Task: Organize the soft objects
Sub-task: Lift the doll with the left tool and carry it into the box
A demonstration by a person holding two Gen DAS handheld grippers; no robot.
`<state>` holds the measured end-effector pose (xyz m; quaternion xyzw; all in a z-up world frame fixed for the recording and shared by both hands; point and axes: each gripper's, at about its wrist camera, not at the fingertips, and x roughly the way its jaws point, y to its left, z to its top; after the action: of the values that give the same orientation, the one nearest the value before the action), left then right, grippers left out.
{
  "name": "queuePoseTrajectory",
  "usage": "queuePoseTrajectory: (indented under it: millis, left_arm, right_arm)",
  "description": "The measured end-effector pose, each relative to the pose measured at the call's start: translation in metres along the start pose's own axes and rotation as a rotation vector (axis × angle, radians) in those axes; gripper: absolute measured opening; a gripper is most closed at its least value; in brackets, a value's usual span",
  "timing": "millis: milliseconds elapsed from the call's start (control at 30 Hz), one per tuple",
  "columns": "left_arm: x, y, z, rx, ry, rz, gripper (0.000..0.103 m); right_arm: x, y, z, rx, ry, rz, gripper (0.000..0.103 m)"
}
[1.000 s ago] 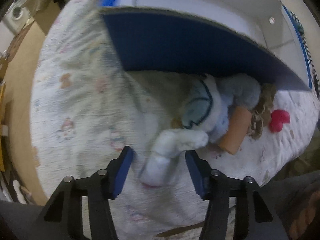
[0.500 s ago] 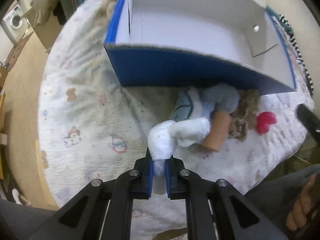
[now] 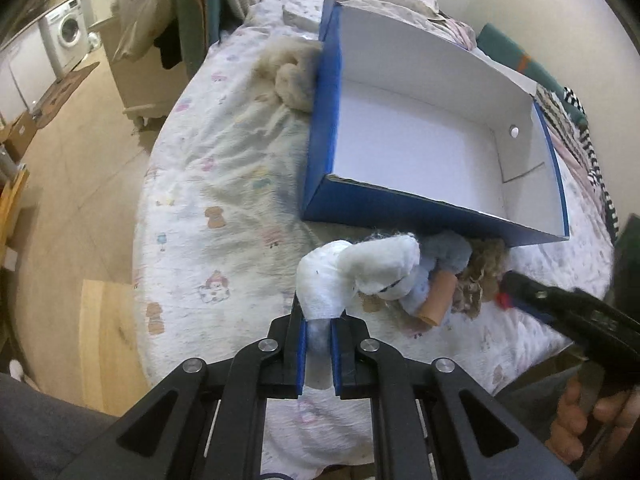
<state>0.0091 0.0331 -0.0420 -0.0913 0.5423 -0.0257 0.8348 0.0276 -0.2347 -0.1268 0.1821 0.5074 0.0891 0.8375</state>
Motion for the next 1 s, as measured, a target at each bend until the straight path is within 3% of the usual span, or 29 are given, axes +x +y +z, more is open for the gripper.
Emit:
queuePoseTrajectory:
  millis: [100,200,367,500,567,1000]
  left_arm:
    - [0.001,0.004,0.0,-0.01,0.007,-0.009,0.009]
    - [-0.002,0.007,0.0,-0.011,-0.002,-0.006,0.009]
    - [-0.003,0.011,-0.001,-0.016,-0.003,-0.005,0.009]
    - [-0.002,0.011,-0.001,-0.018,0.0,-0.002,0.009]
    - [-0.001,0.01,-0.001,-0.015,-0.001,0.001,0.009]
    - [-0.001,0.001,0.0,0.002,-0.035,0.036,0.009]
  right_arm:
    - [0.024,0.003,-0.001,0.066,0.108,0.083,0.05]
    - [0.046,0.011,-0.002,0.102,0.179,0.111,0.05]
    - [0.075,0.023,-0.004,0.115,0.218,0.052,0.049]
    - [0.087,0.028,-0.008,0.11,0.24,0.03,0.025]
    - [0.089,0.034,-0.006,0.085,0.237,0.021,0.017]
    - [0.038,0.037,-0.006,0.025,0.088,0.129,0.007]
